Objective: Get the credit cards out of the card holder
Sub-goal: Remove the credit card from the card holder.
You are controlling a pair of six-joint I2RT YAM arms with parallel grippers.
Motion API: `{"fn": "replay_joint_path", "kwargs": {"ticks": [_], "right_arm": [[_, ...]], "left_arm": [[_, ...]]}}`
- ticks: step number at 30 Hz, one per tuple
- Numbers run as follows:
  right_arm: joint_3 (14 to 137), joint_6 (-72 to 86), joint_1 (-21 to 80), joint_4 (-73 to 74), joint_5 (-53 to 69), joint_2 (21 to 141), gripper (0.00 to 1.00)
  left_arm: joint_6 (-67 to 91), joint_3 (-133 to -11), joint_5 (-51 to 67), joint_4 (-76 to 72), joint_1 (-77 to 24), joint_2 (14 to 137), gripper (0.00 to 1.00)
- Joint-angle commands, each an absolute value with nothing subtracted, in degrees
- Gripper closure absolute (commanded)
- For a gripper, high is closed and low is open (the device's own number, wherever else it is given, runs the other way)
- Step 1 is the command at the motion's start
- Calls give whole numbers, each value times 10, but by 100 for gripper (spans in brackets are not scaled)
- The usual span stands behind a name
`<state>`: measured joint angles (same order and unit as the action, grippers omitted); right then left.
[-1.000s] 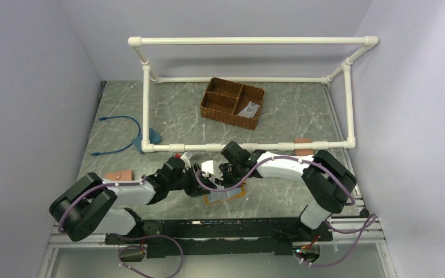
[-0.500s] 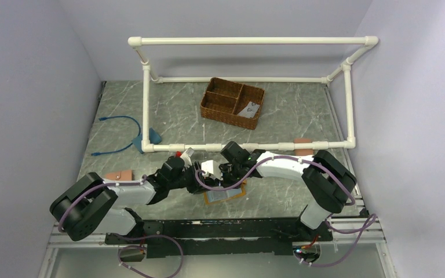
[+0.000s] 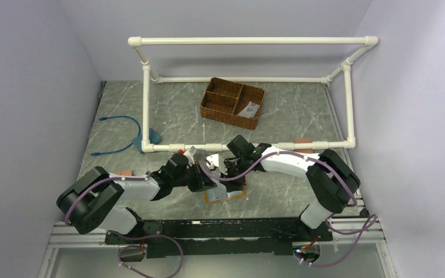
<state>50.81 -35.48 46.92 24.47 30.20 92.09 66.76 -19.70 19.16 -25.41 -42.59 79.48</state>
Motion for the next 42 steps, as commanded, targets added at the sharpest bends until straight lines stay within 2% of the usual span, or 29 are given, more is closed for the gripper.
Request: {"fn": "replay_joint_path", "kwargs": {"ticks": [1, 6, 11, 18, 23, 31, 42], "right_arm": [[542, -357, 440, 284, 385, 892, 52], [571, -330, 404, 321, 459, 896, 51], [584, -286, 373, 330, 526, 900, 54], [585, -212, 351, 311, 613, 924, 65], [574, -160, 348, 269, 596, 931, 68], [566, -116, 339, 238, 600, 945, 66], [558, -90, 320, 219, 643, 936, 57]], "left_arm": [[625, -208, 183, -276, -429, 805, 100], [584, -169, 172, -340, -429, 756, 100], [521, -156, 177, -320, -428, 687, 100], [473, -122, 175, -343, -428, 606, 100], [465, -101, 177, -372, -429, 582, 100], [482, -76, 196, -474, -429, 590, 100], [518, -69, 214, -593, -429, 626, 100]]}}
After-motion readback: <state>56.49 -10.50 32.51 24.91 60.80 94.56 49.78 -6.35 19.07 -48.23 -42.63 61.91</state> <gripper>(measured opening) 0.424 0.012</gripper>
